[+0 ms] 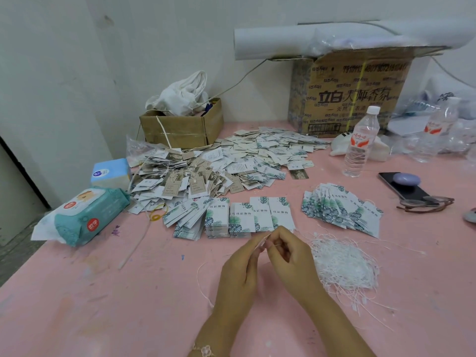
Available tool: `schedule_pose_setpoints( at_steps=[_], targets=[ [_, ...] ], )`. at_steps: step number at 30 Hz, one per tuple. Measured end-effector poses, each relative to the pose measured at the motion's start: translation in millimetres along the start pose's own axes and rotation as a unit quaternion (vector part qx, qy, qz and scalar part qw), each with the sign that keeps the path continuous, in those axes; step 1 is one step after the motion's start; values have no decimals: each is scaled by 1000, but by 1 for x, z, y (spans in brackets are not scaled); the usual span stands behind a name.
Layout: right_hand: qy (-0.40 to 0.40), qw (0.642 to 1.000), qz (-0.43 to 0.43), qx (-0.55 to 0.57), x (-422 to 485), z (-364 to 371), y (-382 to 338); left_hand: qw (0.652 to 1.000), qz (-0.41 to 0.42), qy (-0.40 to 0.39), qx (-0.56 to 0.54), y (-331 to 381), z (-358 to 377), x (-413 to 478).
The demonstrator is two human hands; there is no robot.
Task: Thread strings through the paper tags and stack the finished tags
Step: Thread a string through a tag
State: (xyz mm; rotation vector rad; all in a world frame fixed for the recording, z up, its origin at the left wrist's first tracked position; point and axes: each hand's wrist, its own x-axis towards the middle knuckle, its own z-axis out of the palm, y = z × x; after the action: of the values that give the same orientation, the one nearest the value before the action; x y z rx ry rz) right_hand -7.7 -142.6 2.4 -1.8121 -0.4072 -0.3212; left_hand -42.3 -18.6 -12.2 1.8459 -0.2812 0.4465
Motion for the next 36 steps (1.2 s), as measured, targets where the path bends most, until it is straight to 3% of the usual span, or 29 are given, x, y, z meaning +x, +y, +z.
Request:
schedule_pose_setpoints(
  at_steps=[13,22,27,31,36],
  targets=[
    [7,999,17,31,0,-2,-3,996,-22,-35,81,1,-4,-2],
    [-6,995,64,79,5,-5,0,999,-12,-31,43,3,-7,0],
    [10,986,92,137,8,-9,5,999,-14,-43,29,1,-6,0],
    [-10,965,113,238,10,-10,3,999,-28,-38,14,-2,-3,0],
    [-36,950,122,286,11,-13,2,999,-22,-38,6,1,-2,-1]
  ],
)
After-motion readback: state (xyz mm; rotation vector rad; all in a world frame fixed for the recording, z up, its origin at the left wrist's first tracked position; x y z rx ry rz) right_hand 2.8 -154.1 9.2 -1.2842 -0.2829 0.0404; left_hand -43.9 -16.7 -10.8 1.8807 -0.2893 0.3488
